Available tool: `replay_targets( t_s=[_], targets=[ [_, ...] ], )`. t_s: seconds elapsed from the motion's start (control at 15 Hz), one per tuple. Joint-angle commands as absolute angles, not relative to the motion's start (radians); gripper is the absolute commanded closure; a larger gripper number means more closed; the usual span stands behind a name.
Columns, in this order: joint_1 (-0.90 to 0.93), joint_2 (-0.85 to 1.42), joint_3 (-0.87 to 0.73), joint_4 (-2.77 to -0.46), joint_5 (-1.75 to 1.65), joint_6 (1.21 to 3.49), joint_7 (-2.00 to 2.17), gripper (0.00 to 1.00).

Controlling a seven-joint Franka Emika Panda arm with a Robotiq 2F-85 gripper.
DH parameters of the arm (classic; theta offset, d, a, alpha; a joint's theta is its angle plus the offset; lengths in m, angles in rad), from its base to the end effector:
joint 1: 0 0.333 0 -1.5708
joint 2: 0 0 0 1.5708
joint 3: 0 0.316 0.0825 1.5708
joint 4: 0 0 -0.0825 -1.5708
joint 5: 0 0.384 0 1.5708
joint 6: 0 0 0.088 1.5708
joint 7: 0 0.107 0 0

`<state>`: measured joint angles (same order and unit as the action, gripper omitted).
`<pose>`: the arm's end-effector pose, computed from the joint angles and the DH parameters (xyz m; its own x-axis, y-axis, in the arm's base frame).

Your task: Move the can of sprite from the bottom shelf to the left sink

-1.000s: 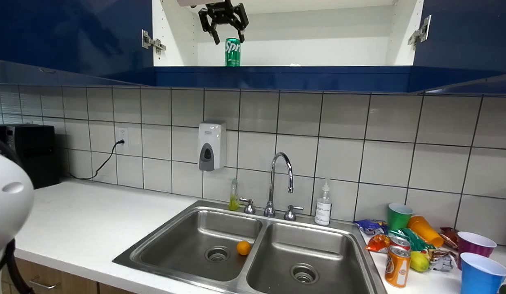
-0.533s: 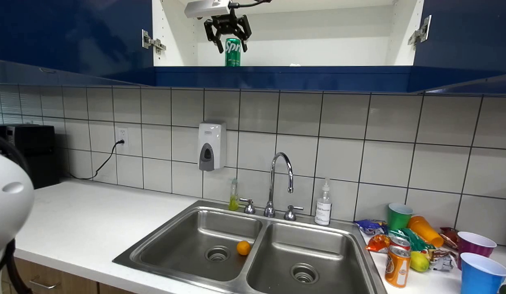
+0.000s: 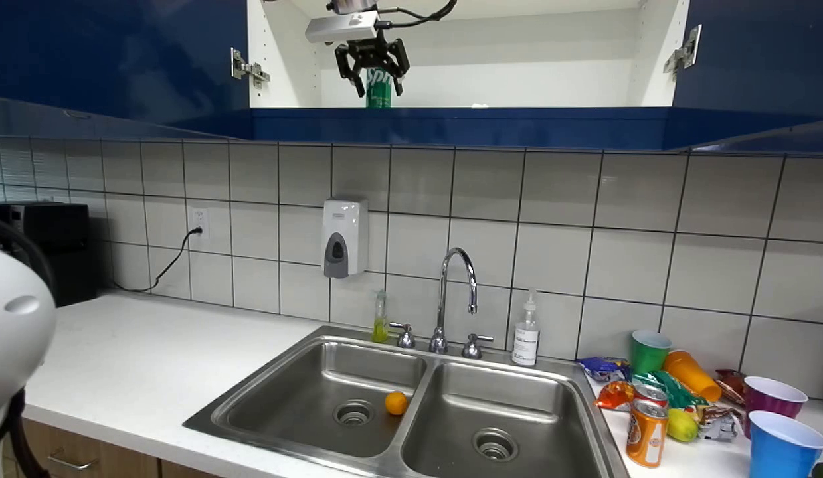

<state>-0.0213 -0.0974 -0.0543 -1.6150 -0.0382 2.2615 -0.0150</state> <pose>0.5659 -0.0459 0.7391 0.7365 -0.0197 0.6761 -0.0662 -0.9969 0.0430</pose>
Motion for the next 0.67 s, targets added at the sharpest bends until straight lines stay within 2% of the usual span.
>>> replay_targets(
  t_s=[0.0, 0.6],
  targets=[
    [-0.019, -0.083, -0.039, -1.572, -0.035, 2.25, -0.027, 0.0],
    [-0.017, -0.068, -0.035, -1.55, -0.035, 2.263, -0.023, 0.0]
  ],
)
